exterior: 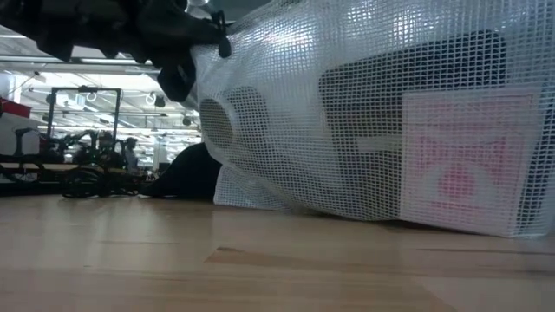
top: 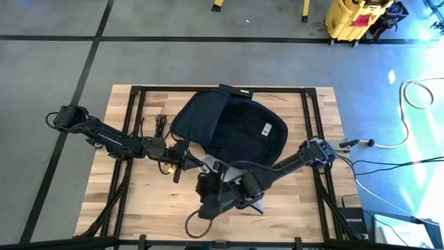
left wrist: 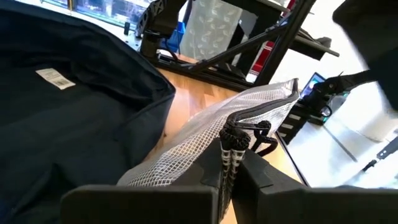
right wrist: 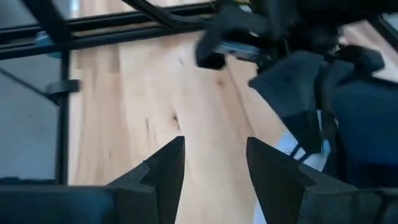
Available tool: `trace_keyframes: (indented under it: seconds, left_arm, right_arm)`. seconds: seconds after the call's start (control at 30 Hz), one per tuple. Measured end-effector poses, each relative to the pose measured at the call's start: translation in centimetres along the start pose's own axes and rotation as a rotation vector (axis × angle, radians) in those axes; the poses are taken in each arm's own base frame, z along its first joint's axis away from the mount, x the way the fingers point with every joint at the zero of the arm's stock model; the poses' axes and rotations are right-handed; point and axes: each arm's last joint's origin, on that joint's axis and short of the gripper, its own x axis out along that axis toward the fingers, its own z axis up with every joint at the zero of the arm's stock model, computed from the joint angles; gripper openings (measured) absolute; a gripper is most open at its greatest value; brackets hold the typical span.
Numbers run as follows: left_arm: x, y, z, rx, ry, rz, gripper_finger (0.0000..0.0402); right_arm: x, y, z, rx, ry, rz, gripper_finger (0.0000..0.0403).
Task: Unpack backpack
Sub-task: Open the transparent zip bag
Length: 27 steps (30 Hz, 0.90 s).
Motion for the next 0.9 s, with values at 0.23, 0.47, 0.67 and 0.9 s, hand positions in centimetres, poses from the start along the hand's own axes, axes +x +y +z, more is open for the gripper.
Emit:
trace_keyframes:
  seconds: [0.23, 0.47, 0.67, 0.9]
  left_arm:
    - [0.0, -0.1, -0.1, -0.011, -0.002, 0.007, 0.0000]
    - [0.0, -0.2, -0.1, -0.012, -0.004, 0.011, 0.0000]
    - [0.0, -0.2, -0.1, -0.012, -0.001, 0.014, 0.0000]
    - [0.0, -0.2, -0.1, -0.012, -0.003, 0.014, 0.0000]
  right_arm:
    - [2.6, -0.4, -1.7, 0.023, 0.042, -0.149, 0.0154]
    - [3.2, -0.7, -1.9, 0.036, 0.021, -0.226, 0.0154]
    - [2.7, -0.5, -2.3, 0.037, 0.024, -0.259, 0.0154]
    - [2.6, -0.9, -2.6, 0.048, 0.042, -0.296, 0.0154]
